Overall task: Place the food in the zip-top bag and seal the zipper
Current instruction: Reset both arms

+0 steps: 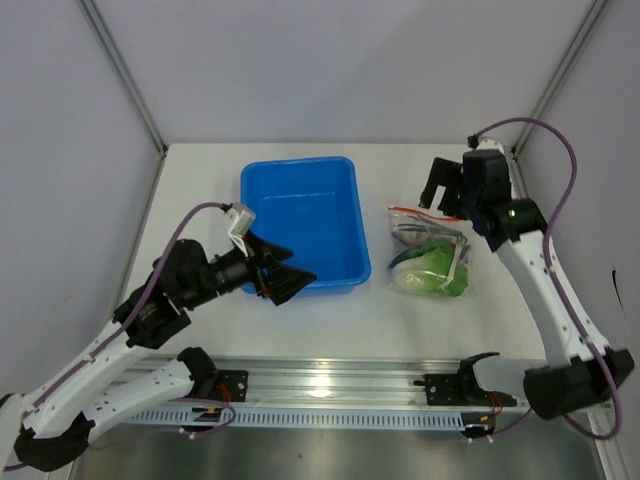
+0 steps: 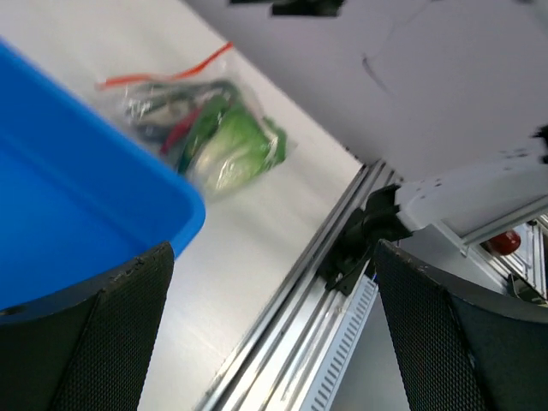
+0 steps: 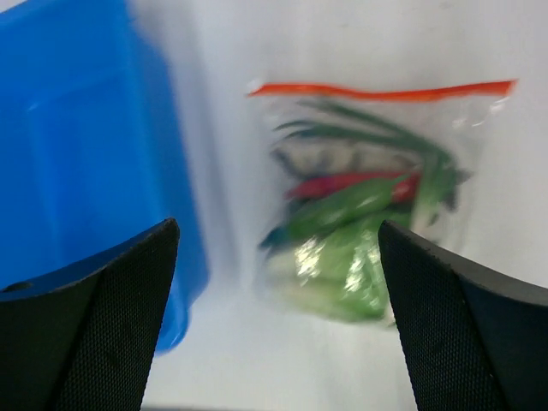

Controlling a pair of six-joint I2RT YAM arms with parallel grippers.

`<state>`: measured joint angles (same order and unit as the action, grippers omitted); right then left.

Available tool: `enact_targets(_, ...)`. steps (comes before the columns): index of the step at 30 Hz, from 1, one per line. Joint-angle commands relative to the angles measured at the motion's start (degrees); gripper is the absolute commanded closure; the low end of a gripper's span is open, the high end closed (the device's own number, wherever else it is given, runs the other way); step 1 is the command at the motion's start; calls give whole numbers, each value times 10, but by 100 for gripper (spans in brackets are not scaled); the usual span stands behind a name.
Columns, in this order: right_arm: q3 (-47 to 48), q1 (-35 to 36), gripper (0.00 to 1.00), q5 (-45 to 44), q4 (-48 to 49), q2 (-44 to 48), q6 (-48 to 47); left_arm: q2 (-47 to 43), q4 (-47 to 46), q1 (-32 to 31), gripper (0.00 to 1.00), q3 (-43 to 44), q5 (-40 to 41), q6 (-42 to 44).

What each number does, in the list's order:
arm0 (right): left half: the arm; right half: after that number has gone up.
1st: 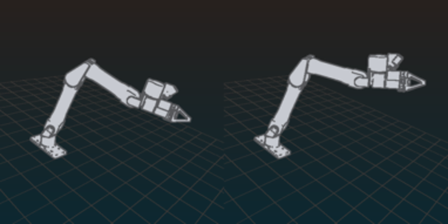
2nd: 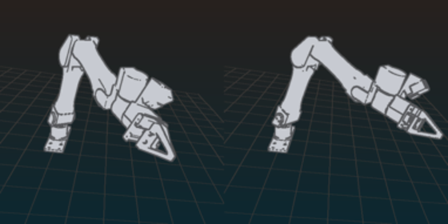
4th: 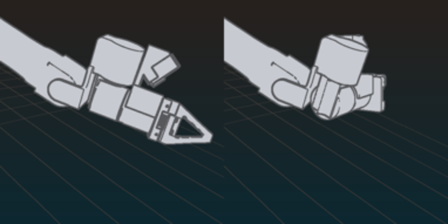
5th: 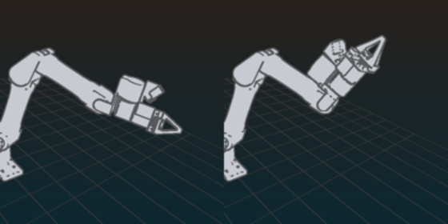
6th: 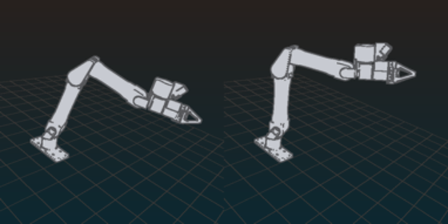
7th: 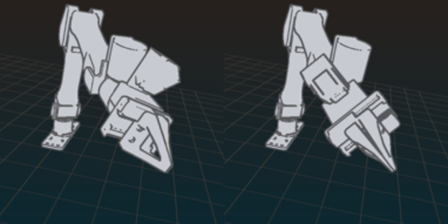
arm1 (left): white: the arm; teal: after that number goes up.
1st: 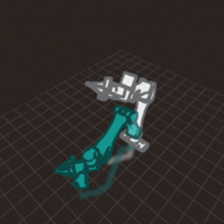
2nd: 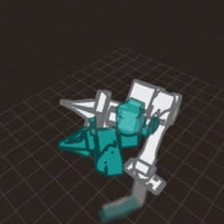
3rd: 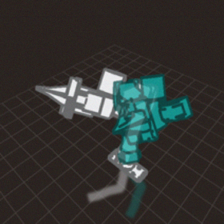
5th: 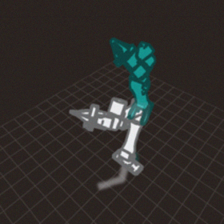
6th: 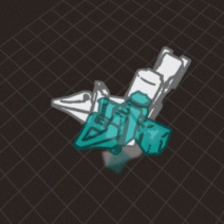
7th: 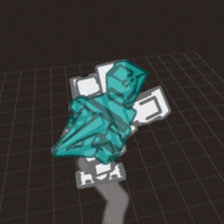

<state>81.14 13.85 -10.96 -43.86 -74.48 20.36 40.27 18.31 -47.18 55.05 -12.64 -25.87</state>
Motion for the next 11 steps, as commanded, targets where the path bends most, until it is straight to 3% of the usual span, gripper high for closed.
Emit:
enact_targets(1,-61,76,1,40,-24,100,64,-47,17,2,1,-56,46,-51)
enact_targets(3,-117,148,1,48,-12,133,92,-75,14,2,0,-107,57,-81)
enact_targets(7,-193,262,1,-37,-32,194,169,-126,-18,2,0,-198,61,-145)
enact_targets(11,-262,361,0,-91,3,259,203,-197,-119,2,1,-288,55,-220)
